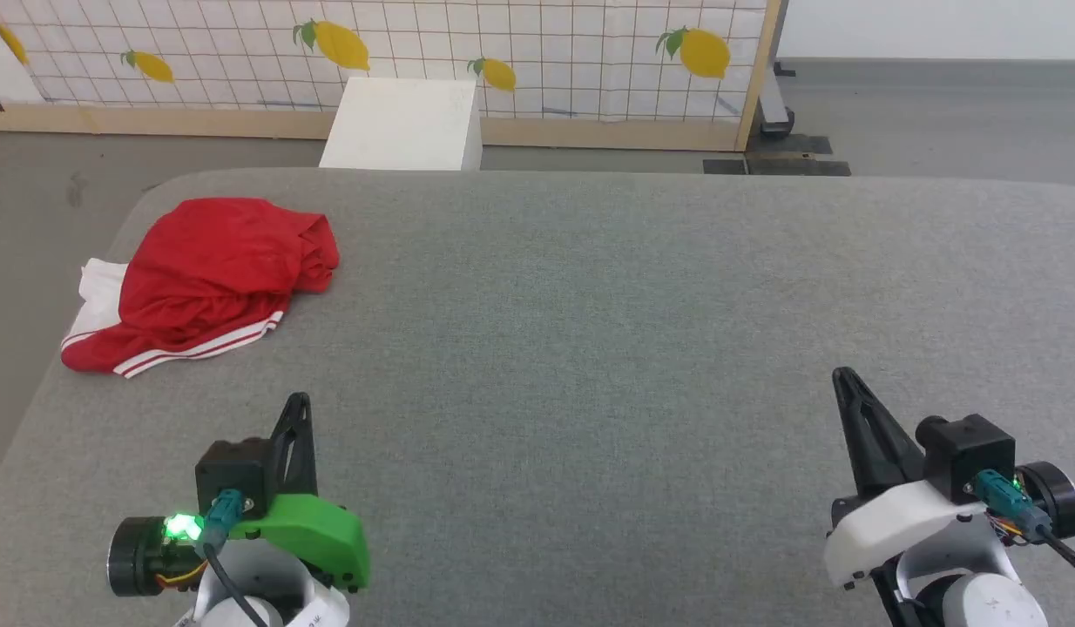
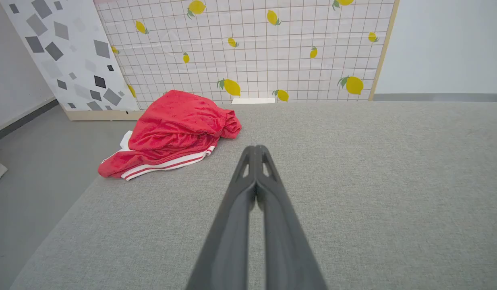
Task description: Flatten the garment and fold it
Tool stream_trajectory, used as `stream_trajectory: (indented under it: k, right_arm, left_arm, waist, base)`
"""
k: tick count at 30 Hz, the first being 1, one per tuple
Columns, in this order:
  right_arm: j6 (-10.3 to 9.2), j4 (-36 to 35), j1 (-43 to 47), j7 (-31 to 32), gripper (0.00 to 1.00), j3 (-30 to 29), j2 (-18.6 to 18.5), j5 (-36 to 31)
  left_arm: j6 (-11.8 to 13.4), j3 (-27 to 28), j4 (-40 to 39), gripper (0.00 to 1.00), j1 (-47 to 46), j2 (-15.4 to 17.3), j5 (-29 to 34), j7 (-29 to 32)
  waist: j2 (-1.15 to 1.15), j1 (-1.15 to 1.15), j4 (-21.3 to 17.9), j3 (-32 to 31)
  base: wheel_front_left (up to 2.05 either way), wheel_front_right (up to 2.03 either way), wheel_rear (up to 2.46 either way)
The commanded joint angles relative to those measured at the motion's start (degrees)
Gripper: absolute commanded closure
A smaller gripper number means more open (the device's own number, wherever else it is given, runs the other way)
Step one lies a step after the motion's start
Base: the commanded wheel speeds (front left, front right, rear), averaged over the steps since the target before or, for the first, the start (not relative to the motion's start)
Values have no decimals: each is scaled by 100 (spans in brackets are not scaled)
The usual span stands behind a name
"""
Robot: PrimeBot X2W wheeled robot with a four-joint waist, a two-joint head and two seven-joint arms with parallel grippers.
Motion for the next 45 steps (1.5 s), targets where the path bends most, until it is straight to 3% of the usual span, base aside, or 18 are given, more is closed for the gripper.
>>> stream_trajectory:
  k: [1, 39, 40, 45]
  right_arm:
    - [-9, -28, 78, 1, 100, 6, 13, -37]
    - [-9, -28, 78, 1, 100, 6, 13, -37]
    - [-9, -28, 78, 1, 0, 6, 13, -37]
    - [0, 15, -1, -11, 0, -5, -2, 21]
  left_arm:
    - [-6, 13, -14, 100, 70, -27, 73, 8]
    - [-6, 13, -14, 100, 70, -27, 73, 8]
    - [-6, 13, -14, 0, 70, -27, 73, 8]
    - [2, -17, 9, 0, -4, 1, -41, -10]
  waist:
    - [0, 0, 0, 0]
    - [0, 0, 0, 0]
    - [0, 0, 0, 0]
    - [0, 0, 0, 1]
  base:
    - [0, 0, 0]
    - [0, 0, 0]
    - [0, 0, 0]
    - [0, 0, 0]
